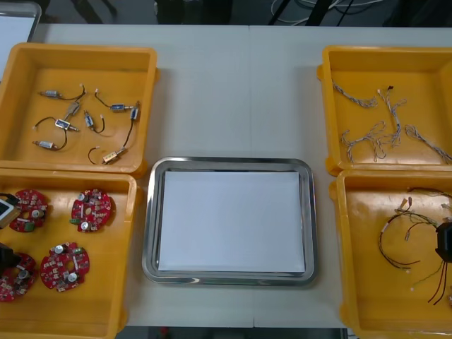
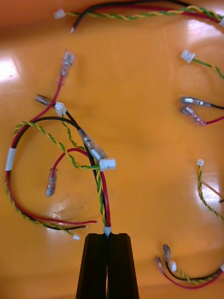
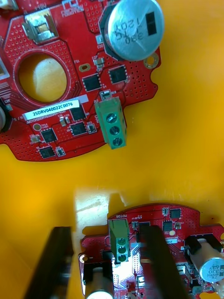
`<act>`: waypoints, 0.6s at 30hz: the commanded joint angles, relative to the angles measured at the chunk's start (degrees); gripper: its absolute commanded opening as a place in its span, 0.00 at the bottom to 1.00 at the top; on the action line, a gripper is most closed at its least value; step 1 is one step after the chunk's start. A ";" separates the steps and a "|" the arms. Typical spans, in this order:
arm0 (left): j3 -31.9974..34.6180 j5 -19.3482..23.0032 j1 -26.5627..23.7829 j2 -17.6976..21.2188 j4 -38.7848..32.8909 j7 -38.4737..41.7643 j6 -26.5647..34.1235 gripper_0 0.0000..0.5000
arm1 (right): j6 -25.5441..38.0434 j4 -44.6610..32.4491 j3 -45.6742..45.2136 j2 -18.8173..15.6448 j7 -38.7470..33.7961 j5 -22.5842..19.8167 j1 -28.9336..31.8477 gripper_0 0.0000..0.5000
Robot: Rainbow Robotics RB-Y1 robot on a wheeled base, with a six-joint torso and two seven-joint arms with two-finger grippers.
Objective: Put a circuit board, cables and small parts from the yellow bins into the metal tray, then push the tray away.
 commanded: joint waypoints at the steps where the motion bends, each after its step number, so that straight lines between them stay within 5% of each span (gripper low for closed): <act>1: -1.18 -0.86 -1.43 -0.65 0.17 2.17 0.51 0.08 | 2.75 -2.82 -4.41 -3.69 3.08 -3.53 -2.26 0.00; 2: -1.27 -0.86 -1.43 -0.65 0.17 2.17 0.51 0.00 | 2.92 -2.90 -4.67 -3.95 2.99 -4.06 -2.35 0.00; 10: -1.35 -0.51 -1.43 -0.65 0.08 2.26 0.51 0.00 | 6.09 -6.33 -7.75 -8.17 2.46 -7.93 -3.22 0.00; 18: -0.04 0.81 -1.43 1.90 -2.73 3.05 2.71 0.00 | 13.47 -12.13 -11.09 -8.70 1.93 -8.98 -5.42 0.00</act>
